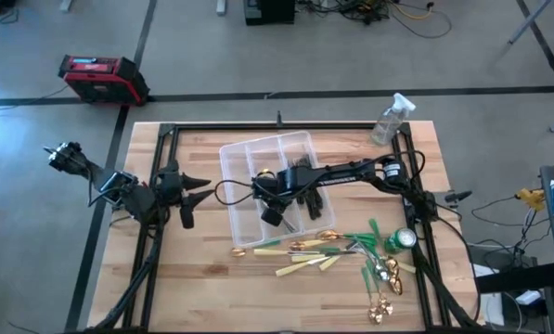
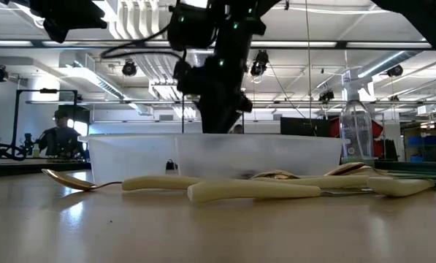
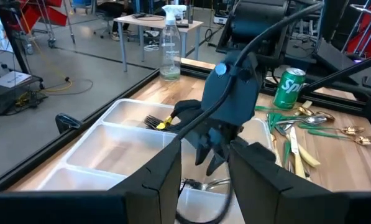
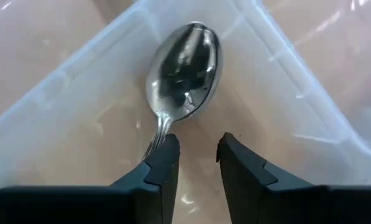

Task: Sort silverware
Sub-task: Put the silver spoon into the transparent silverware tray

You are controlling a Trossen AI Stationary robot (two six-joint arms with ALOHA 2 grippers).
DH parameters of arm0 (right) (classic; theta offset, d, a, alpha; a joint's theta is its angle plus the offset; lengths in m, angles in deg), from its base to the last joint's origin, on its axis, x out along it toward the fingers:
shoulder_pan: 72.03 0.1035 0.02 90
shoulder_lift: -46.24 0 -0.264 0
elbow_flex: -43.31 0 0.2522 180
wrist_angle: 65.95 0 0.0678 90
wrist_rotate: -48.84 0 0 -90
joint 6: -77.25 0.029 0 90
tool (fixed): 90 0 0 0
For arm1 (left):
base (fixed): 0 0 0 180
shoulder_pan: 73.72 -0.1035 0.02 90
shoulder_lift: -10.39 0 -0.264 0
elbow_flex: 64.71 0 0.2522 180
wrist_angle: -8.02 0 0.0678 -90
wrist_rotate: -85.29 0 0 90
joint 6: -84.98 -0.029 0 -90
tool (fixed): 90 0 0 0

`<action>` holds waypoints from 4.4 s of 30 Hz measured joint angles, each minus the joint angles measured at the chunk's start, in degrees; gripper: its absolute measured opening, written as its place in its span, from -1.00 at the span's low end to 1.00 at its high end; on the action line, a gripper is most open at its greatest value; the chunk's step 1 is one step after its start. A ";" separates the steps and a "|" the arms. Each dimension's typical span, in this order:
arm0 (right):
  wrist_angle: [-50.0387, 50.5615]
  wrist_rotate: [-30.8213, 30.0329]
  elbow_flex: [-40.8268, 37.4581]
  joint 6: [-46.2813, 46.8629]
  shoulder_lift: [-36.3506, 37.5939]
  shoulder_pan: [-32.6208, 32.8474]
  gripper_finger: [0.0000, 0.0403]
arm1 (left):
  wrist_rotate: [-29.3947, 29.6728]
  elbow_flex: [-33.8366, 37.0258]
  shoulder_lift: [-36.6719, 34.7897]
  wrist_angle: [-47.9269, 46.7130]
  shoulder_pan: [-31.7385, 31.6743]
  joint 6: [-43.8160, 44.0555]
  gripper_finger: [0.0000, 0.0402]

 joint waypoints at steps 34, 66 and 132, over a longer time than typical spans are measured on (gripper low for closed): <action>2.50 10.36 -51.47 -24.16 51.20 23.44 -0.63 | -13.61 -6.08 24.21 31.58 -30.27 -11.87 -0.41; -8.60 5.24 -66.87 -66.71 51.98 38.76 -0.44 | -9.74 -44.74 43.54 -5.96 -28.00 1.69 -0.41; -25.49 7.65 -46.79 -6.49 51.12 13.14 -1.00 | -19.17 -45.46 40.89 -5.33 -39.63 -14.55 -0.41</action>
